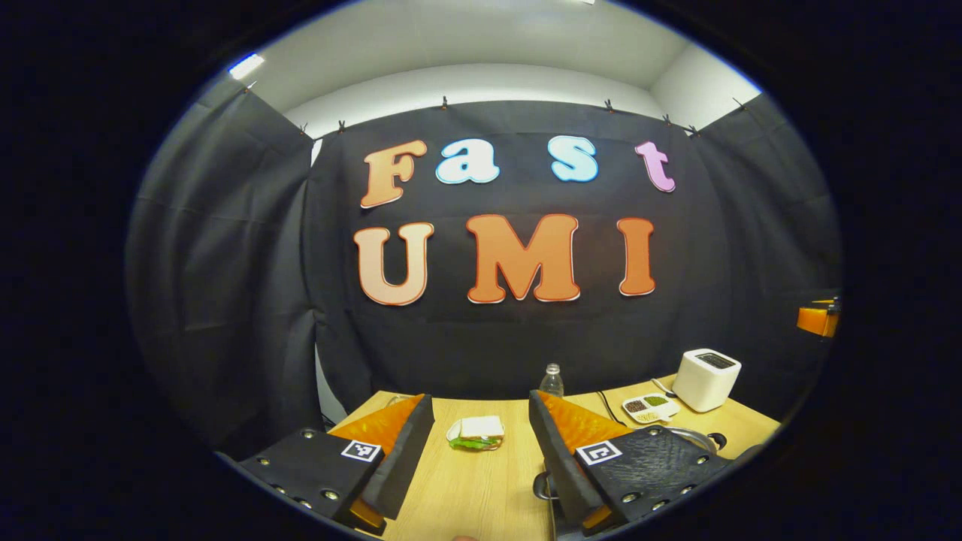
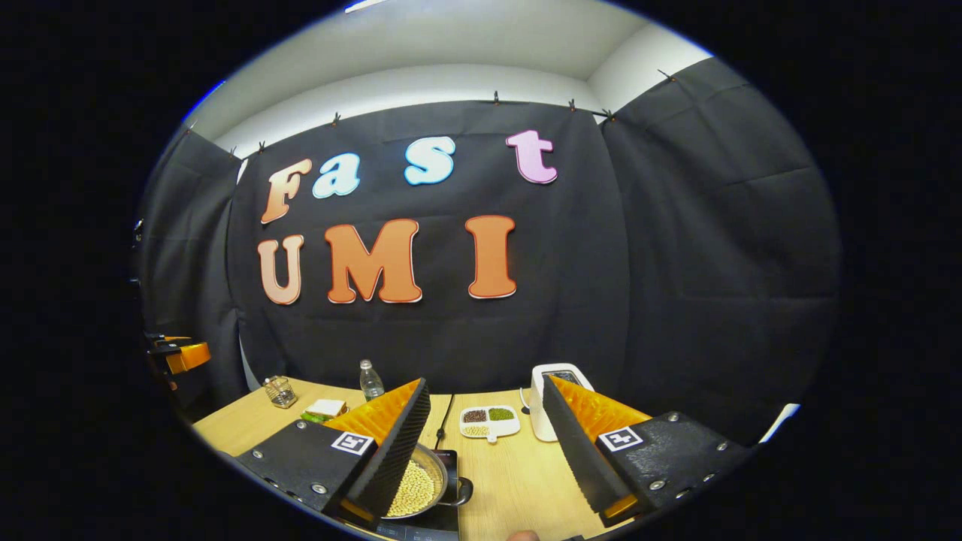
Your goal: First push the handle of the pot to place it horizontally, then grasp the pot with both hands and set it on the induction cooktop.
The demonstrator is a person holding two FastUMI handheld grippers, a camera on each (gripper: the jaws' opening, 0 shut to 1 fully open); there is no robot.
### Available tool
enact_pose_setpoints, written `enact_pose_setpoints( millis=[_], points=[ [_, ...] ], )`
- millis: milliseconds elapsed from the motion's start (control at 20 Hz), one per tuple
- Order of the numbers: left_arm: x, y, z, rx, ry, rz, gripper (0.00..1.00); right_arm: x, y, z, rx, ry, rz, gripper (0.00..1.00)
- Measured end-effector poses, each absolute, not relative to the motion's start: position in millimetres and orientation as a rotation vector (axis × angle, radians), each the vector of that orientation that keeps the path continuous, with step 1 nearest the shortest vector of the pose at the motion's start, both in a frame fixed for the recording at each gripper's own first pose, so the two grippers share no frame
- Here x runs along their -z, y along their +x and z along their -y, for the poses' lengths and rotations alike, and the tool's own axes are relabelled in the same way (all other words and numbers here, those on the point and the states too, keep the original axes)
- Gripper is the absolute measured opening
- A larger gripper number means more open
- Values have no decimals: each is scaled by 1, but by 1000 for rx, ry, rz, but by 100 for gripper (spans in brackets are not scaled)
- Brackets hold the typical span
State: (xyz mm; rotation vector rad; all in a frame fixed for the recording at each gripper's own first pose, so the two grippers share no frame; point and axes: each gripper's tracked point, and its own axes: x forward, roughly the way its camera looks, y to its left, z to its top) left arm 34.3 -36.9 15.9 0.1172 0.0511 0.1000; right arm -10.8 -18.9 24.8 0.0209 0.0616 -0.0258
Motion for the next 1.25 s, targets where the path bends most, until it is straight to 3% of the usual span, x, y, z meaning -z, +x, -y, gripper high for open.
enact_pose_setpoints(
  millis=[100, 200, 350, 450, 500, 600, 1100, 1150, 1250],
  points=[
    [-31, 27, 21, -141, 149, -19, 77, -30, -20, 23, 28, 15, -52, 98],
    [-32, 19, 17, -160, 197, -10, 77, -33, -23, 26, 28, 4, -45, 93],
    [-7, 20, 42, -82, 127, -69, 78, -29, -24, 22, 18, 12, -55, 93],
    [-14, 23, 29, -112, 170, -58, 77, -26, -22, 22, 18, 15, -62, 93],
    [-19, 26, 28, -105, 153, -52, 77, -24, -20, 24, 20, 10, -62, 98],
    [-25, 22, 27, -107, 125, -48, 78, -25, -17, 29, 29, 0, -58, 93],
    [-42, 21, 27, -117, 138, -9, 79, -24, -21, 45, 55, 15, -52, 93],
    [-44, 21, 31, -113, 146, -1, 78, -23, -24, 46, 57, 8, -53, 98],
    [-43, 18, 42, -93, 137, -8, 78, -24, -26, 46, 54, -3, -54, 93]
  ],
)
